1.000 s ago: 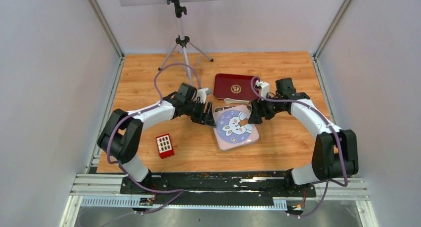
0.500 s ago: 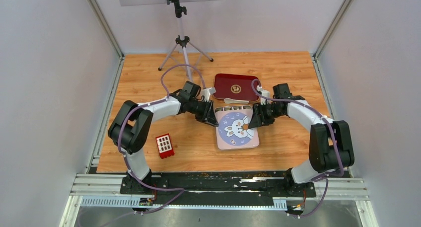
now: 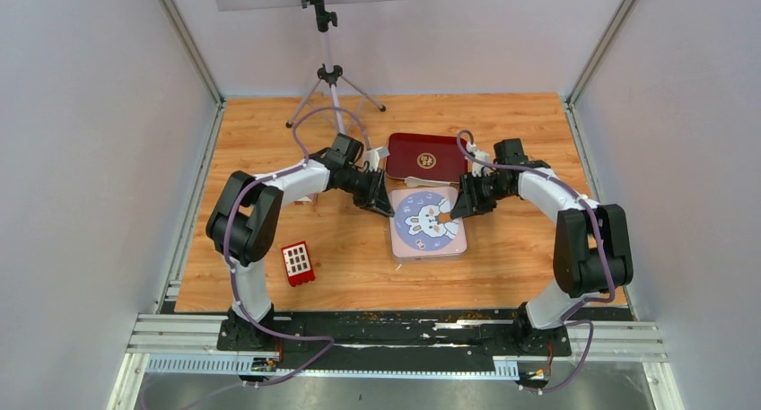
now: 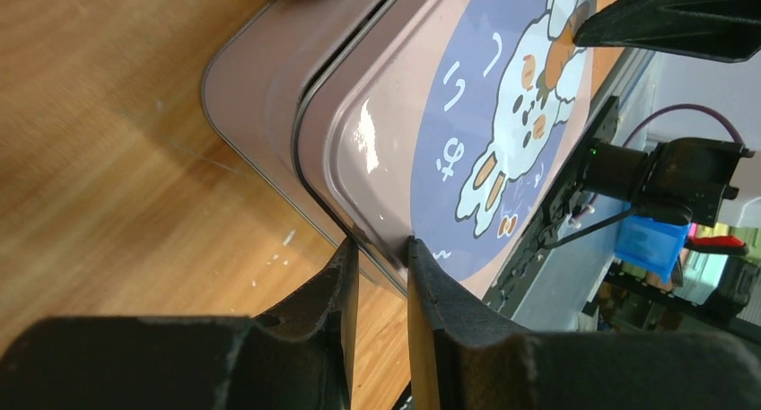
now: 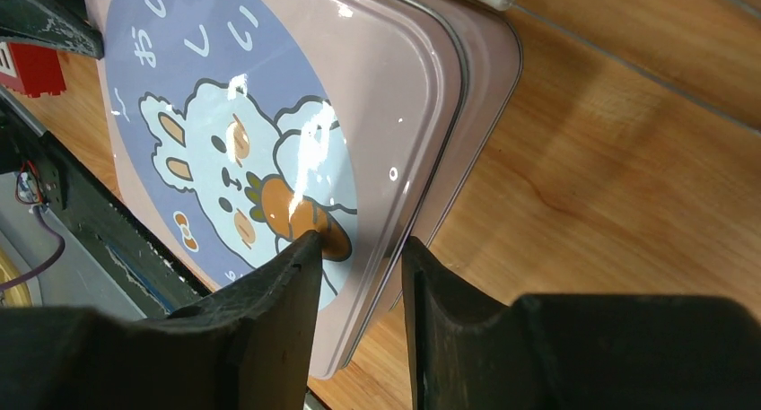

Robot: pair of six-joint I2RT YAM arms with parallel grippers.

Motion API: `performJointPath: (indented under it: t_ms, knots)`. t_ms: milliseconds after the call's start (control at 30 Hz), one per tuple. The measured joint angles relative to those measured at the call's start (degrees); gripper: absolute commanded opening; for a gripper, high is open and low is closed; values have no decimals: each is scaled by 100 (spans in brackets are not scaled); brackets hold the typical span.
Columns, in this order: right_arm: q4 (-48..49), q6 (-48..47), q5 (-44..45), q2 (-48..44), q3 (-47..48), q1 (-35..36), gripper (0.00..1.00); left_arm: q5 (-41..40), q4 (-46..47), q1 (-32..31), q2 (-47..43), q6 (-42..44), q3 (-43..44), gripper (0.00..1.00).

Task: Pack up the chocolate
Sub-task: Close the box lid on the packing box.

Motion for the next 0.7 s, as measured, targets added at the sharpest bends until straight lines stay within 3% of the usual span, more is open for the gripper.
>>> performJointPath:
  t_ms: [300,433,700]
  knots:
    - [-55,295,76,433,444,-98,38,35,-144,142,420,-2,595,9]
    - [-76,415,72,514,522,-116,37,70,-170,166,522,-42,713,0]
    - [-245,745,177,564,654,-170,34,330,216,243,542,-719,654,0]
